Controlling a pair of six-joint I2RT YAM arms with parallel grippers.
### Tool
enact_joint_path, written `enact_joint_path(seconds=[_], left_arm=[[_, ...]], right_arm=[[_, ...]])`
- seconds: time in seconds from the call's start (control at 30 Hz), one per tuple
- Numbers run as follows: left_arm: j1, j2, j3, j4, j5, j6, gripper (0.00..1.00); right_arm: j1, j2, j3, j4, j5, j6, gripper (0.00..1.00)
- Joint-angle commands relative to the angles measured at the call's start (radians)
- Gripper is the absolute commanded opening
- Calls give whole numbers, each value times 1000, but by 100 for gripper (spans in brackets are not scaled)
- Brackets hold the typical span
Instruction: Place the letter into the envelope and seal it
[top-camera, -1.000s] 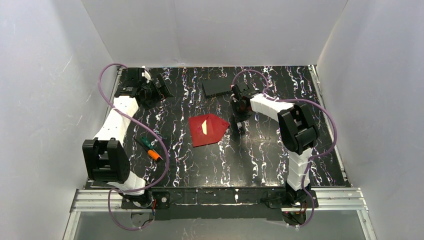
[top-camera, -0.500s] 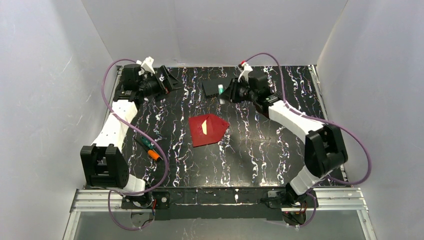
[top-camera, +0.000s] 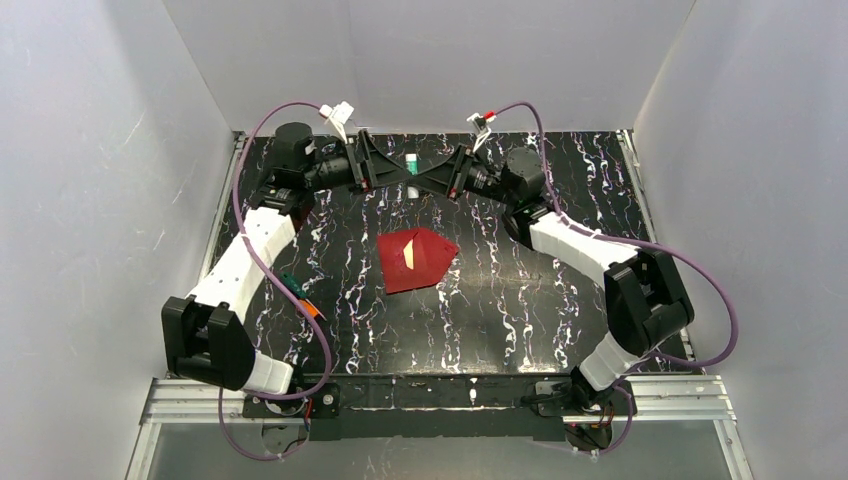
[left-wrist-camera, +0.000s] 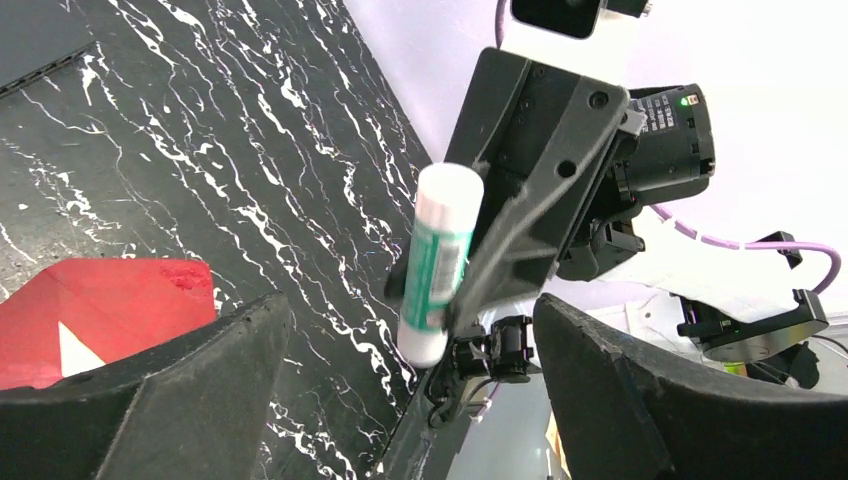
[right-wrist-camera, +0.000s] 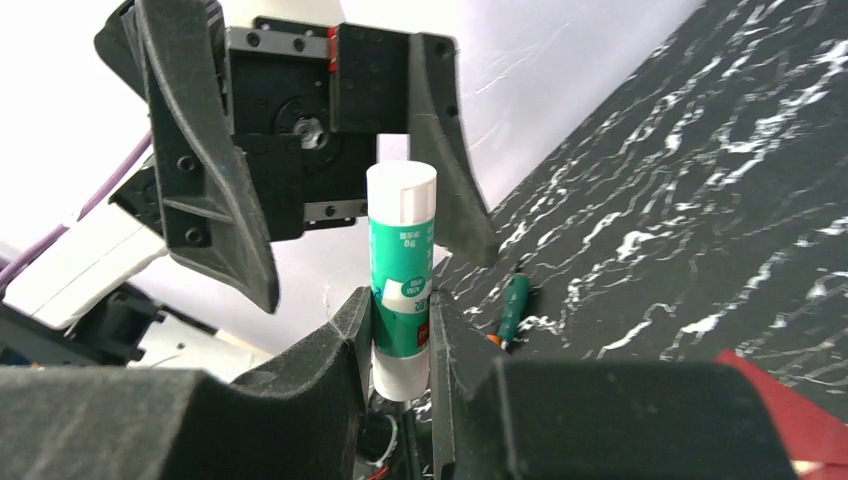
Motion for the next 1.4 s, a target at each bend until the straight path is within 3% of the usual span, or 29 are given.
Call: enact_joint_path(seconds=[0.0, 0.1, 0.4, 0.57, 0.77, 0.9, 0.97, 1.0, 1.07, 1.2, 1.27, 1.37], left_arm=[[-29, -24, 39, 25, -24, -13, 87], [-30, -5, 62, 20, -2, -38, 78], [-33, 37, 113, -239, 58, 1, 33], [-33, 86, 167, -370, 102, 43, 27], [-49, 179, 222, -453, 147, -6, 24], [-54, 240, 250, -546, 200, 5, 0], [-53, 232, 247, -544, 187, 0, 0], [-50, 224, 248, -538, 151, -11, 0], [-35, 201, 246, -492, 90, -61, 0], [8, 123, 162, -196, -8, -307, 0], [11, 104, 134, -30, -27, -425, 0], [10, 95, 144, 11, -66, -493, 0]], right_arm=[[36, 9, 44, 82, -72, 33, 24], [47, 3, 75, -62, -85, -66, 24], [55, 3, 198, -448, -83, -352, 23], [55, 25, 288, -614, -117, -499, 23], [73, 72, 413, -860, -145, -682, 23], [77, 113, 504, -1022, -96, -784, 23], [77, 123, 525, -1055, -24, -780, 31], [75, 120, 520, -1054, 20, -766, 43], [66, 76, 459, -960, 80, -691, 58], [24, -106, 114, -401, 123, -230, 93], [22, -129, 18, -182, 169, 0, 97], [36, -150, -117, 123, 307, 333, 95]])
